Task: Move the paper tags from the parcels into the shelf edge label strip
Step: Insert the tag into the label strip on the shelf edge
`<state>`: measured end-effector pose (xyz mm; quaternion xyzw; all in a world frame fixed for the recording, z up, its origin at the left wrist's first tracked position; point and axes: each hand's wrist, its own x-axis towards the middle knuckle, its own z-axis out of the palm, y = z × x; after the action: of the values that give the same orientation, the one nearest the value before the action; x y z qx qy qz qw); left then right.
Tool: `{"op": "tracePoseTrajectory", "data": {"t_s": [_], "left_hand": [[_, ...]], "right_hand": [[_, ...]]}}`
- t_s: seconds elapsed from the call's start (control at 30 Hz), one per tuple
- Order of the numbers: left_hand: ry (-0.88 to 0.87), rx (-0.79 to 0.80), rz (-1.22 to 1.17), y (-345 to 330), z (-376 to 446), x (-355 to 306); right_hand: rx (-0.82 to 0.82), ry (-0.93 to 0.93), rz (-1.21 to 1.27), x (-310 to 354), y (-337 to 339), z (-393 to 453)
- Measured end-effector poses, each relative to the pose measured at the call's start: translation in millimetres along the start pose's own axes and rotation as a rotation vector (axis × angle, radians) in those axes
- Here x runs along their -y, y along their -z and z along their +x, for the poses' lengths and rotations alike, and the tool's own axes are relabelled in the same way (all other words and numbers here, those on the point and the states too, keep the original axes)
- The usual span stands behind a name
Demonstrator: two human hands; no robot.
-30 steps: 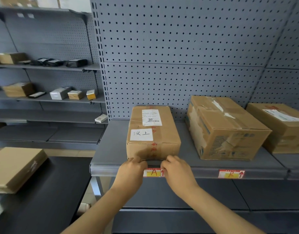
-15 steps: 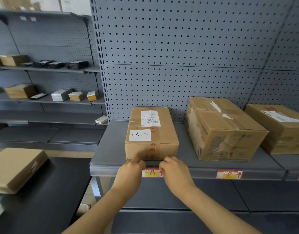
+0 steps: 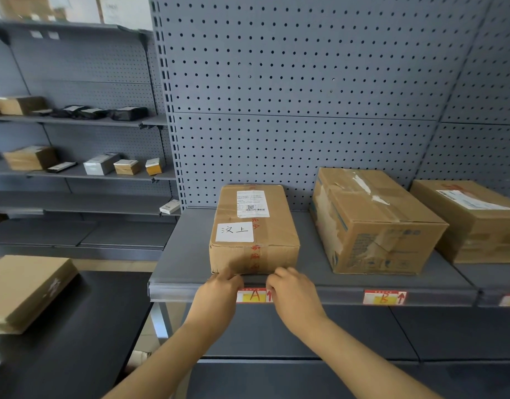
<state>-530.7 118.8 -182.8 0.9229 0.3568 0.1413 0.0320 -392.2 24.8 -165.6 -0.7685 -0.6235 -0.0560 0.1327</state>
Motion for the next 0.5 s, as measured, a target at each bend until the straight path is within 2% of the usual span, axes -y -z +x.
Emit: {"op": "tracePoseTrajectory", "data": {"t_s": [0.5], "left_hand": [[-0.019, 0.009, 0.087, 20, -4, 4]], "right_hand": [[-0.014, -0.203, 0.067, -1, 7, -11]]}}
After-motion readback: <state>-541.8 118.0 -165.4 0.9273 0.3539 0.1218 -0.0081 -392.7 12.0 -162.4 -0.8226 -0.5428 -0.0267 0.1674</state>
